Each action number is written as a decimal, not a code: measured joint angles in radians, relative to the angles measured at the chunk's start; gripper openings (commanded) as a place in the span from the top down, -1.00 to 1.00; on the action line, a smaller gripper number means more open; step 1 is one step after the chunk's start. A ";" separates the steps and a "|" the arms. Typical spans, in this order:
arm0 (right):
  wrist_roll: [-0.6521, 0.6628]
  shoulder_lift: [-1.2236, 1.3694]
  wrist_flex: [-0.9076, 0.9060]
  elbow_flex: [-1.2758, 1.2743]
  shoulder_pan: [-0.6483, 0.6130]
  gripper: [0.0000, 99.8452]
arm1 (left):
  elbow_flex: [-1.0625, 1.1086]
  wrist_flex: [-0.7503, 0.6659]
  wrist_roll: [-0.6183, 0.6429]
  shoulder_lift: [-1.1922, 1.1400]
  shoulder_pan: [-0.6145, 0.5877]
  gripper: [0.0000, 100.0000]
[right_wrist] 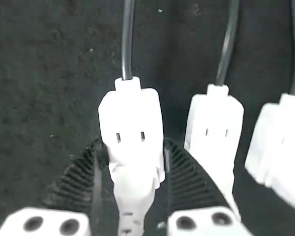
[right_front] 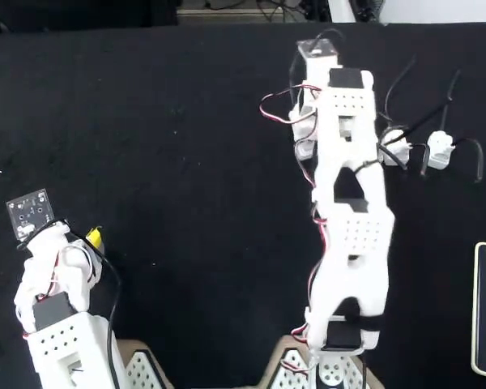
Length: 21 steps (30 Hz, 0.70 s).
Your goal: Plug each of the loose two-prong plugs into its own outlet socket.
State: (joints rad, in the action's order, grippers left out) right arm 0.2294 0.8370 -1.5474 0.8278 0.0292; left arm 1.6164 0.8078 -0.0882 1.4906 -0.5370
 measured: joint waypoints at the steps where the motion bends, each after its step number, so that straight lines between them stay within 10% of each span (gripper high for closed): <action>1: 0.015 0.037 -0.014 0.049 0.000 0.98 | 0.000 0.000 0.000 0.000 0.000 0.47; 21: -0.048 0.411 -0.184 0.568 0.014 0.79 | 0.000 0.000 0.000 0.000 0.000 0.47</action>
State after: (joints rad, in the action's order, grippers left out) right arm 0.1818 1.2482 -1.7315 1.3955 0.0430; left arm 1.6164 0.8078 -0.0882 1.4906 -0.5370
